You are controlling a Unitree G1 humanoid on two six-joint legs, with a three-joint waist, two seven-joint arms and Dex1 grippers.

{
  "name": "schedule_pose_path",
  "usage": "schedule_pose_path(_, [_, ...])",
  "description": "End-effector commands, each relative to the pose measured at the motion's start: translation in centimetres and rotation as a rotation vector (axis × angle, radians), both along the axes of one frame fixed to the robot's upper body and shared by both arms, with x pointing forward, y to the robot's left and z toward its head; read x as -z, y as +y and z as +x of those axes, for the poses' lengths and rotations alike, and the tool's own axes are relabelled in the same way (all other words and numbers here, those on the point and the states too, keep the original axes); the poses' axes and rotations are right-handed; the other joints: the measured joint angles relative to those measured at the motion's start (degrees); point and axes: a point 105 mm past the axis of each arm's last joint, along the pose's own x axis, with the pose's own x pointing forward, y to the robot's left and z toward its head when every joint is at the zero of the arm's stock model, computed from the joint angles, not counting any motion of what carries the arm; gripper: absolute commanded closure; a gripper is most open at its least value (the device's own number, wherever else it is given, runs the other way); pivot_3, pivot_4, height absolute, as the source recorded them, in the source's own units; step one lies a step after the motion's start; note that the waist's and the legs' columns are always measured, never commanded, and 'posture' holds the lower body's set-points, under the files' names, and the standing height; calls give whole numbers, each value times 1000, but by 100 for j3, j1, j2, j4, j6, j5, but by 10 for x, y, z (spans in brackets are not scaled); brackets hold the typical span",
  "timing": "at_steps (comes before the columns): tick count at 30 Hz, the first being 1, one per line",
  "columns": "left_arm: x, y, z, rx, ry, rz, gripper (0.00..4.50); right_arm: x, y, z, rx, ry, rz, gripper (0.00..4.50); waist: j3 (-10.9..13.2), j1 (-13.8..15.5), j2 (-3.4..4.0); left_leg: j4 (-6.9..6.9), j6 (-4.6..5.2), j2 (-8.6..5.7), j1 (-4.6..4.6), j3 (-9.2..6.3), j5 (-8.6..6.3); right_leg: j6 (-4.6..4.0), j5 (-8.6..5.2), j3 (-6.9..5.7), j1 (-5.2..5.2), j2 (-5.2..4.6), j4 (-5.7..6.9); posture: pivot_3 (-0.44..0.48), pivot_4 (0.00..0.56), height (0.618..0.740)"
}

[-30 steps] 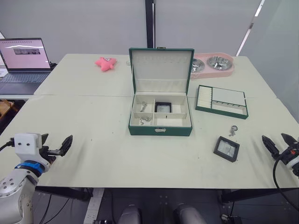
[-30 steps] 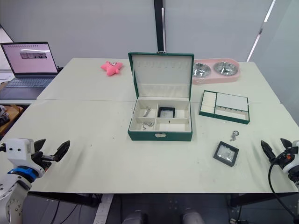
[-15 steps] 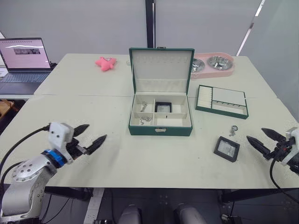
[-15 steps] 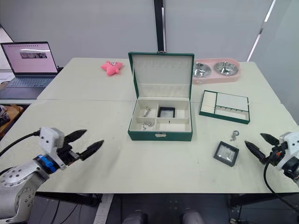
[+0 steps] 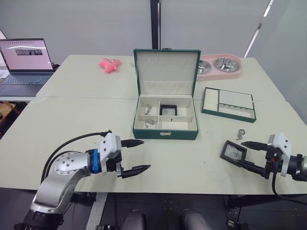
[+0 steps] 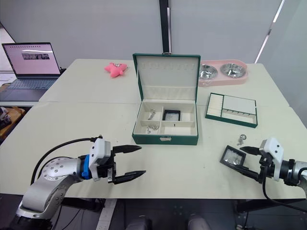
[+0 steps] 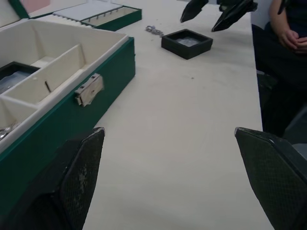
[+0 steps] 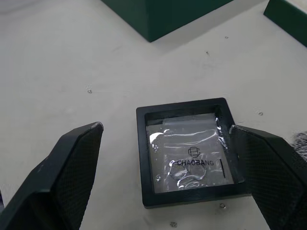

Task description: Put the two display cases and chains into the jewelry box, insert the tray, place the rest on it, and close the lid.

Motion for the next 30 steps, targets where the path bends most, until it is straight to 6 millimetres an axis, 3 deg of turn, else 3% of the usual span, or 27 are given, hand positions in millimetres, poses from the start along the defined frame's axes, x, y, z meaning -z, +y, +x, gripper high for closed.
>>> schedule_pose_path(1, [4,-12,-8,103,-29,6,15,-10,14,-2,-29,-35,-24,0,0,0,0,0,0,0,-1,0,0,0,0,0,-1,0,0,0,150,740])
schedule_pose_path(9, [4,-31,-4,159,-58,-35,15,6,31,-10,-49,-4,-80,0,1,50,-1,2,0,-2,-6,-6,0,0,0,-2,0,2,-4,0,150,740])
schedule_pose_path(21, [-9,-43,-2,160,-59,-73,15,20,25,-7,1,-4,-112,0,1,63,-1,2,0,-2,-7,-8,0,0,0,-3,0,2,-5,0,150,740])
schedule_pose_path(24, [-9,-43,-3,157,-57,-72,0,21,23,-6,6,-13,-115,579,1,63,-1,2,0,-1,-6,-8,0,0,0,-3,0,3,-6,0,150,740])
schedule_pose_path(30, [-9,-42,-2,152,-59,-69,0,21,21,-2,16,-34,-113,2564,1,66,-1,2,0,-1,-6,-9,0,0,0,-4,0,3,-6,0,150,740])
